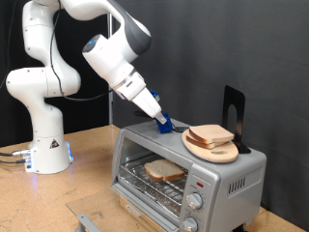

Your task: Make a piece of toast with the oven

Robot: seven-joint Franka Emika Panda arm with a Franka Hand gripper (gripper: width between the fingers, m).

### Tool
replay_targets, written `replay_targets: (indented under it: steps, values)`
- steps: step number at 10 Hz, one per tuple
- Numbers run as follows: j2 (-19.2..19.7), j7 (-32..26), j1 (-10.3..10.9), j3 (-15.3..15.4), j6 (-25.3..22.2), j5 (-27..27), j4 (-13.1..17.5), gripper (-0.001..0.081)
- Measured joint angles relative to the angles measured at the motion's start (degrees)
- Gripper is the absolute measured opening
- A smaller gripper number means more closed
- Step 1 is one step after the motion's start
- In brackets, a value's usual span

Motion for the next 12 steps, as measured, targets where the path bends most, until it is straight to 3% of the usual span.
replay_targets:
  steps: [3,5,7,9,12]
  values:
    - [-2.61,3.09,-0.39,-2.16,-3.32,-1.5,0.13,0.08]
    - [-4.08,9.36,-1.24,-3.68,-7.98,-6.04,0.75,0.08]
    - [-4.21,8.08,-1.06,-4.09,-9.27,-3.49,0.74,0.08]
    - [-6.02,8.98,-1.0,-7.41,-15.28,-0.72,1.53,0.08]
    - [-8.5,13.82,-2.17,-13.4,-22.87,-2.32,3.23,0.08]
